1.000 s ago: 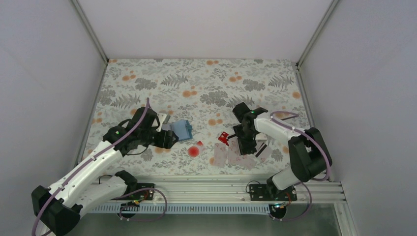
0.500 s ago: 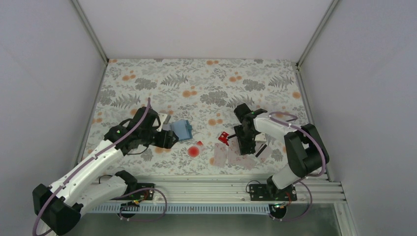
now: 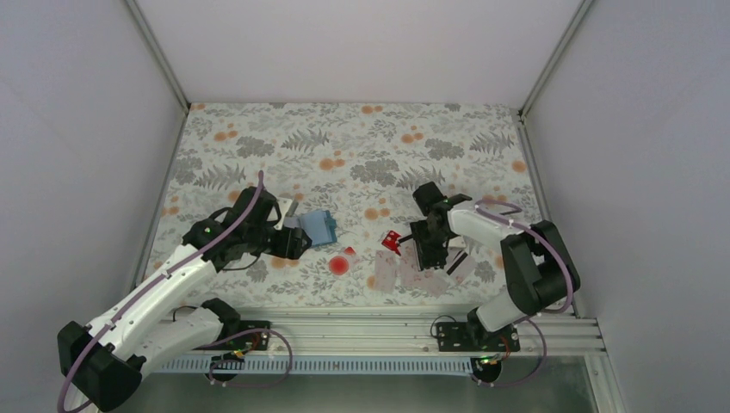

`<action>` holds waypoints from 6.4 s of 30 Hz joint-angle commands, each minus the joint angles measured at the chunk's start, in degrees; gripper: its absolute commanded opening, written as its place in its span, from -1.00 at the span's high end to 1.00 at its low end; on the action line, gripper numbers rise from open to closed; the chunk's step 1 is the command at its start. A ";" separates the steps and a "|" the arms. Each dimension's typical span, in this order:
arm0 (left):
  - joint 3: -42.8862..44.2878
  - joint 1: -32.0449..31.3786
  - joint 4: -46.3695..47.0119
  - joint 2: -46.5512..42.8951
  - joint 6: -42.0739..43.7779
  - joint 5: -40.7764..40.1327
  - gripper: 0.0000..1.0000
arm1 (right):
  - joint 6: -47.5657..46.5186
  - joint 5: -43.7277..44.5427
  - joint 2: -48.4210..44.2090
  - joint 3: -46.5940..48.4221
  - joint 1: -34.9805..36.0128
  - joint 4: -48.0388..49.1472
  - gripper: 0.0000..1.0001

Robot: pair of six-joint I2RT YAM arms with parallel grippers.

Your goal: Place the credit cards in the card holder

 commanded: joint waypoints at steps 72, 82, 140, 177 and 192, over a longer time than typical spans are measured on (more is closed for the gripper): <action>-1.11 3.65 1.46 -3.98 1.77 3.41 -0.49 | -47.33 2.32 -20.72 -19.05 -24.54 2.61 -0.92; -1.20 6.57 1.64 -4.35 2.08 4.14 -0.48 | -54.20 -1.24 -14.71 -18.65 -24.30 3.05 -0.40; -1.64 10.73 2.09 -4.17 3.23 6.48 -0.48 | -68.59 1.98 -3.16 -4.72 -5.87 -2.94 -0.63; -1.72 10.86 2.17 -4.26 3.96 7.68 -0.48 | -65.89 -4.36 -2.65 -1.72 0.05 -2.53 -0.10; -1.76 10.91 2.18 -3.57 4.38 8.55 -0.48 | -66.44 -6.90 -0.07 3.18 12.27 -4.18 -0.25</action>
